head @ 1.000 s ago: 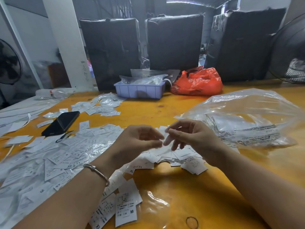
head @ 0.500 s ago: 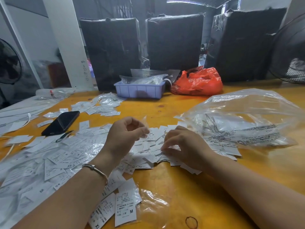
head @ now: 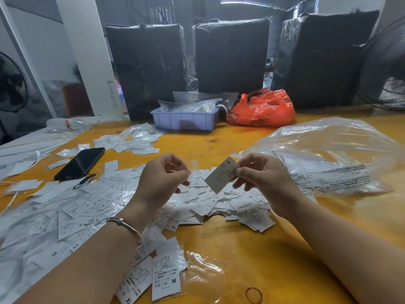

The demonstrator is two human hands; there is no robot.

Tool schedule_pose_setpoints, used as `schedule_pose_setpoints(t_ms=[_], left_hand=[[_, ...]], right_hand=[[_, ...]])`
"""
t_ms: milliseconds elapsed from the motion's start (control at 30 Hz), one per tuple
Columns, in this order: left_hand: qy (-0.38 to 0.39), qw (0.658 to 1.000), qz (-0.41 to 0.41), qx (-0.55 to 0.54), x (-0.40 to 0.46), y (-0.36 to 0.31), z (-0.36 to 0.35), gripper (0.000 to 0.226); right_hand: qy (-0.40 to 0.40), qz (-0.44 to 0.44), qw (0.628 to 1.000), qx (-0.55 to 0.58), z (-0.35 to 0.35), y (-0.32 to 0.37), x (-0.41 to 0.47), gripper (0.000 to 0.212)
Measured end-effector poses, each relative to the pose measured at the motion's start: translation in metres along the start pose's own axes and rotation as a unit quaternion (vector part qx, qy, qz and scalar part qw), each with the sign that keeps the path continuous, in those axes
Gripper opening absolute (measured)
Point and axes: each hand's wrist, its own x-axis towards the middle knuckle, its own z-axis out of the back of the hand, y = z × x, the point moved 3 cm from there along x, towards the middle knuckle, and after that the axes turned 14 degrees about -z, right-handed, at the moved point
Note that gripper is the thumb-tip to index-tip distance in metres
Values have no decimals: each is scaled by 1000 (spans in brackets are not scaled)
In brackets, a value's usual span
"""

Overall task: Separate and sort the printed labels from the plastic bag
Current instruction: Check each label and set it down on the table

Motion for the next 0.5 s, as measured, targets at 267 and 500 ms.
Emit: schedule_pose_setpoints(t_ms=[267,500], left_hand=[[41,998,-33,-37,-2,-6,-5,13],[93,993,-73,-8,-2,-9,-9,7]], right_hand=[[-6,-20,999,31,2,2,-1,13],[-20,-3,1000,24,0,6,-2,4]])
